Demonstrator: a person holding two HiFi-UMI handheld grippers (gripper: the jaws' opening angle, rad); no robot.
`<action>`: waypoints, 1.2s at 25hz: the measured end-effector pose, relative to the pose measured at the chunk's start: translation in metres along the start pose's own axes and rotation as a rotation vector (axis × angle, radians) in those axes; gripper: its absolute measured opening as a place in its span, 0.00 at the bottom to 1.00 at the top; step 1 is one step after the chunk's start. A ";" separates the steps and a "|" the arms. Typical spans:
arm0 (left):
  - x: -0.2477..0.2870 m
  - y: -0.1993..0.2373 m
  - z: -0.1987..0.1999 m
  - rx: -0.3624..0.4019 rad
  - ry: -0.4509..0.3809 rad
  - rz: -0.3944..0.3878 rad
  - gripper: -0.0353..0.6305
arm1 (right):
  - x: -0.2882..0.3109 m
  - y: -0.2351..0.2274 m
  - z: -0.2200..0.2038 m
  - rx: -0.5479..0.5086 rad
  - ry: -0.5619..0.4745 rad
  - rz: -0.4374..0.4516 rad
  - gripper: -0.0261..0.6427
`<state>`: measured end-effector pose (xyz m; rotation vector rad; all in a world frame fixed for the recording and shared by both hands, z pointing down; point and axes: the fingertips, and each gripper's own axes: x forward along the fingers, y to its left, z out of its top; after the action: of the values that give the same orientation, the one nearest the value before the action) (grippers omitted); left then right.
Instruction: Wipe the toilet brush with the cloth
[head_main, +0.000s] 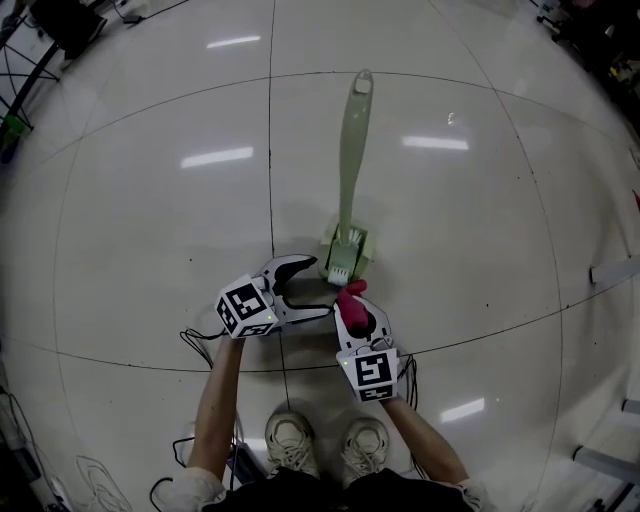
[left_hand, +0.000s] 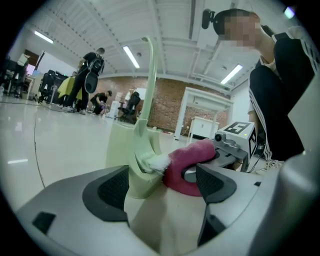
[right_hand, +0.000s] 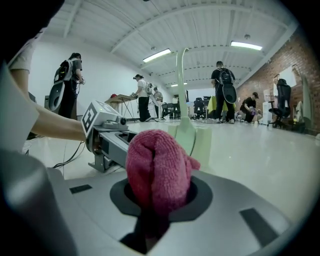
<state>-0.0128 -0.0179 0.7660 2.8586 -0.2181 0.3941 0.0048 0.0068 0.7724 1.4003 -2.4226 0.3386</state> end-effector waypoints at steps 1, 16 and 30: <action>0.000 -0.004 0.000 -0.004 -0.004 -0.009 0.66 | -0.002 0.002 0.000 0.006 -0.005 0.010 0.14; -0.011 0.047 0.069 0.034 -0.105 -0.120 0.66 | 0.000 0.011 0.010 0.021 -0.014 0.037 0.14; 0.018 0.059 0.070 0.091 -0.052 -0.184 0.66 | 0.011 0.049 0.011 0.025 -0.029 0.133 0.14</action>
<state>0.0111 -0.0953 0.7188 2.9476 0.0545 0.3008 -0.0447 0.0183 0.7648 1.2651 -2.5504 0.3837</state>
